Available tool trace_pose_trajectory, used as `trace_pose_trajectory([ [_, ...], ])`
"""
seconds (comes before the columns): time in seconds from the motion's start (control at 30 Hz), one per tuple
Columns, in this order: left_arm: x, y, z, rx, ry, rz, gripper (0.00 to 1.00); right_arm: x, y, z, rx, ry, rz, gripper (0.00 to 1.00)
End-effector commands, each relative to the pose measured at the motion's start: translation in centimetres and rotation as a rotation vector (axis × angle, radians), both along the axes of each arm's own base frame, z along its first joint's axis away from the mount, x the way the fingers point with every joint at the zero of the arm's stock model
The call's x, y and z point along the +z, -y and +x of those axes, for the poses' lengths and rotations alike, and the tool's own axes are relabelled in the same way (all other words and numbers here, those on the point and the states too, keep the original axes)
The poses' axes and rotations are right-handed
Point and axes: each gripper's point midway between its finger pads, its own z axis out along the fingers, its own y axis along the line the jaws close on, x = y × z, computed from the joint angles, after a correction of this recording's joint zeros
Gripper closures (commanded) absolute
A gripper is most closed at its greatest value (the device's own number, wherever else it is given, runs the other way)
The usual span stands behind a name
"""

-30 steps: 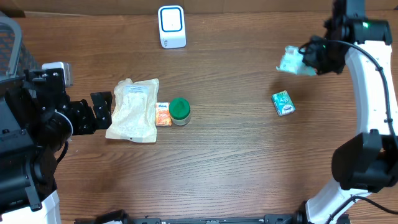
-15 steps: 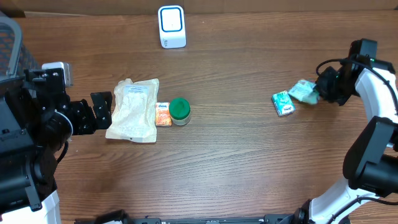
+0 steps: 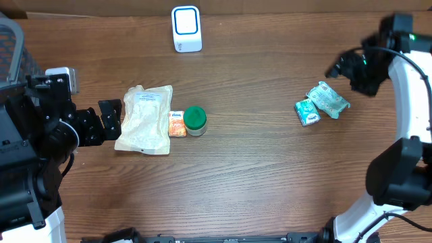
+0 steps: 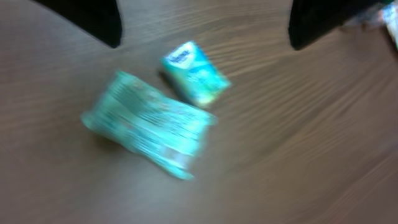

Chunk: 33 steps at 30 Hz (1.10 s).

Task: Scan the item barcode
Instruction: 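Carry the pack right and set it beside the Kleenex pack, then open the right gripper and reach over the green-lidded jar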

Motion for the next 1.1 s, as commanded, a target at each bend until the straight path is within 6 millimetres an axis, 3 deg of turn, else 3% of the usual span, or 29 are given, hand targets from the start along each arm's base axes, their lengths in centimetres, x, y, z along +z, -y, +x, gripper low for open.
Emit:
trace_pose_trajectory([
  [0.0,0.7,-0.2,0.0,-0.006,0.022,0.022,0.01,4.8,-6.1,2.0,0.257,0.160,-0.036,0.10],
  [0.07,0.7,-0.2,0.0,-0.006,0.022,0.022,0.00,5.8,-9.6,2.5,0.359,0.208,-0.044,0.00],
  [0.1,0.7,-0.2,0.0,-0.006,0.022,0.022,0.00,5.9,-11.4,2.5,0.407,0.227,-0.045,0.00],
  [0.13,0.7,-0.2,0.0,-0.006,0.022,0.022,0.00,6.1,-14.7,2.5,0.487,0.257,-0.043,0.00],
  [0.23,0.7,-0.2,0.0,-0.006,0.022,0.022,0.00,6.0,-20.8,1.8,0.616,0.298,-0.027,0.00],
  [0.47,0.7,-0.2,0.0,-0.006,0.022,0.022,0.00,4.7,-31.0,-0.5,0.762,0.324,0.036,0.00],
  [0.57,0.7,-0.2,0.0,-0.006,0.022,0.022,0.01,3.7,-33.2,-1.0,0.786,0.317,0.043,0.00],
  [0.67,0.7,-0.2,0.0,-0.006,0.022,0.022,0.01,2.8,-34.1,-1.0,0.739,0.296,0.034,0.00],
  [1.07,0.7,-0.2,0.0,-0.006,0.022,0.022,0.00,-1.8,-35.2,-1.2,0.716,0.230,-0.107,0.09],
])
